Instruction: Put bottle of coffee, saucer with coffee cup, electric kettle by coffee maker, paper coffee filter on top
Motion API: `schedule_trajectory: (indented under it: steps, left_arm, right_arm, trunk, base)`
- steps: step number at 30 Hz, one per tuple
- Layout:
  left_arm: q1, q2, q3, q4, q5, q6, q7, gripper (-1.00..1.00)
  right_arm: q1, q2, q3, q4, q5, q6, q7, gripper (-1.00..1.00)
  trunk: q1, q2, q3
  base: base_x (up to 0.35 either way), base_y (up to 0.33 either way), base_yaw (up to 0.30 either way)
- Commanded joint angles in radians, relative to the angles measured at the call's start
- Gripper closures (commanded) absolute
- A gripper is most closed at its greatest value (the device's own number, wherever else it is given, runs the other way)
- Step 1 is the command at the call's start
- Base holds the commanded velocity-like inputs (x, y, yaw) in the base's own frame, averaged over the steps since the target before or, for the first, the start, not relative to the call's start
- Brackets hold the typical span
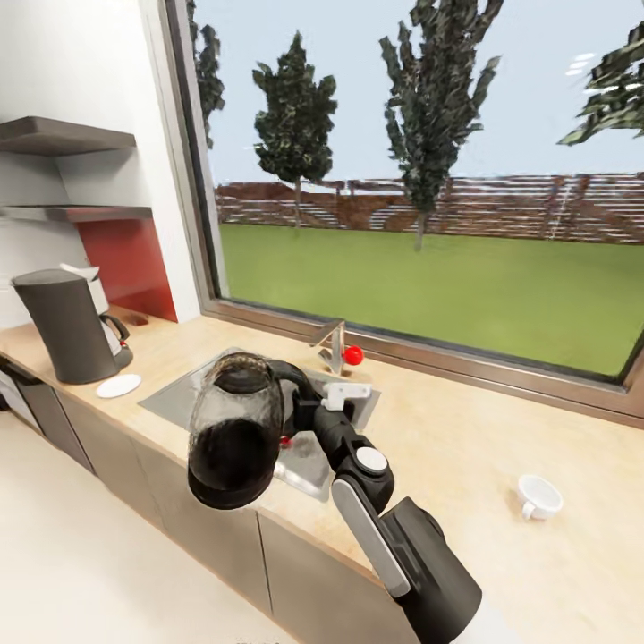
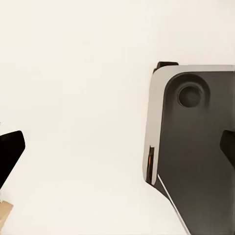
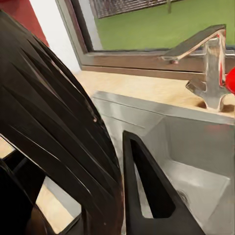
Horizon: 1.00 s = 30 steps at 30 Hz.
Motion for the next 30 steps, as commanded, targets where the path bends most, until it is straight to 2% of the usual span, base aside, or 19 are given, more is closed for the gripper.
schedule_trajectory:
  steps: [1,10,30]
  left_arm:
    - [-0.001,0.0,0.007,0.002,0.001,-0.002,-0.006,-1.0]
    - [-0.001,0.0,0.007,0.002,0.001,-0.002,0.005,-1.0]
    - [-0.001,0.0,0.007,0.002,0.001,-0.002,0.006,-1.0]
  right_arm:
    - [-0.001,0.0,0.001,-0.002,-0.006,0.002,-0.007,1.0]
    - [-0.001,0.0,0.001,-0.002,-0.006,0.001,-0.007,1.0]
    - [-0.001,0.0,-0.004,-0.009,-0.004,0.0,-0.006,1.0]
  trunk:
    - [0.001,-0.003,-0.002]
    - [0.001,-0.003,-0.002]
    - [0.001,-0.003,-0.002]
  base:
    - [0.0,0.286,0.278]
    - [0.052,0.3,0.257]
    - [0.085,0.304,0.006]
